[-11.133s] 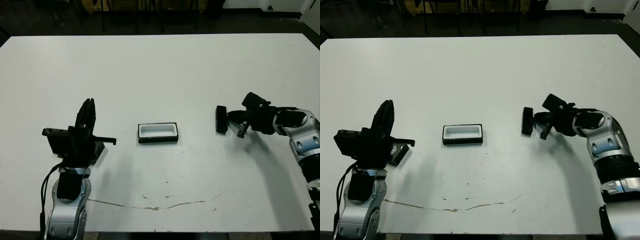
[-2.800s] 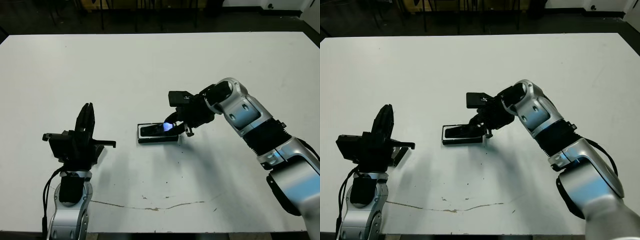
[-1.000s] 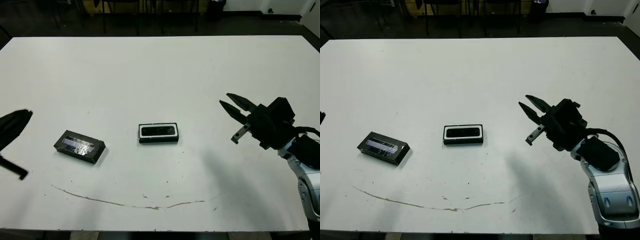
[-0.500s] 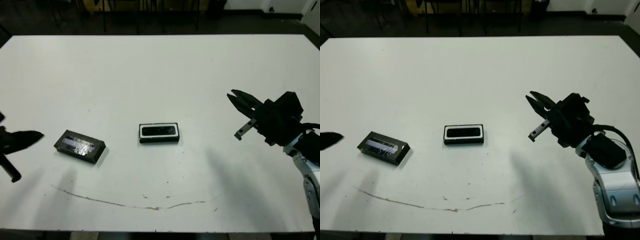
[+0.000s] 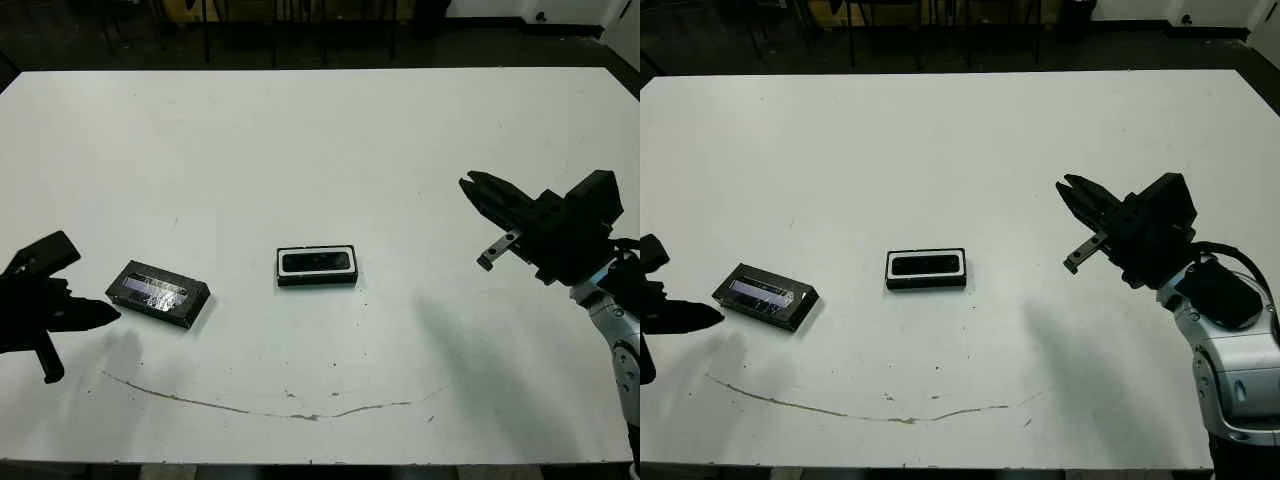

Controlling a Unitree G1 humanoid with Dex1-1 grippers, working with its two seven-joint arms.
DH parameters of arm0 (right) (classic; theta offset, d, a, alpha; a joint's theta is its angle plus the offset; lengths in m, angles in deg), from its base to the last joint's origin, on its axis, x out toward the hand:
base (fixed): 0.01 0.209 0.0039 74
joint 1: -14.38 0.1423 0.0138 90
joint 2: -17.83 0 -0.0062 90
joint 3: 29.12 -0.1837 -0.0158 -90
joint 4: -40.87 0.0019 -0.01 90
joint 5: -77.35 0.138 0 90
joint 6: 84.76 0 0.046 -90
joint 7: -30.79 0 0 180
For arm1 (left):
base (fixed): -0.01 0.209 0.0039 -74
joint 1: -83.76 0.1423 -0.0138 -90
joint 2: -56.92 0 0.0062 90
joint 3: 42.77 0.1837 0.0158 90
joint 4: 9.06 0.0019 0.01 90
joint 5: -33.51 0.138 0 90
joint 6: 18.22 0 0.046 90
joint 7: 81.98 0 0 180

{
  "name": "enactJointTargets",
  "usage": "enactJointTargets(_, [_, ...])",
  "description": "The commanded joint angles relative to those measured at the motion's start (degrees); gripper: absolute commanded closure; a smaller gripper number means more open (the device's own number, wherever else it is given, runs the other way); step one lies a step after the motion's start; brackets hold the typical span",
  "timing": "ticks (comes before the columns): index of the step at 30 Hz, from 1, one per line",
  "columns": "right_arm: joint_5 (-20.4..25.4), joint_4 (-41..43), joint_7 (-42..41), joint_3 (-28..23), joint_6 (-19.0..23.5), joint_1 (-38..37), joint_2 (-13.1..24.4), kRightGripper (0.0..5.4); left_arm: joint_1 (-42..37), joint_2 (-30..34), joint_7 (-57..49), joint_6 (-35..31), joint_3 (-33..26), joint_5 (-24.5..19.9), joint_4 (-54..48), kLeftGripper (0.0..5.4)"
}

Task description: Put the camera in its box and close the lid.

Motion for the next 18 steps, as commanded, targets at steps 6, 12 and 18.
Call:
enactJointTargets(6, [-0.8, 0.3, 0.7, 0.3, 1.2, -0.4, 1.5, 5.39, -1.2, 1.1, -0.2, 1.2, 3.3, 4.0, 0.5, 5.4])
enactJointTargets(12, [-2.3, 3.4, 2.0, 0.7, 3.9, -1.0, 3.0, 5.39, -3.7, 0.1, -7.1, -9.3, 7.1, 7.5, -4.4, 5.4])
enactJointTargets(18, [-2.3, 3.3, 1.8, 1.3, 3.5, -0.8, 2.9, 5.39, -4.9, -4.4, -8.9, -6.6, 8.9, 7.5, -2.2, 5.4])
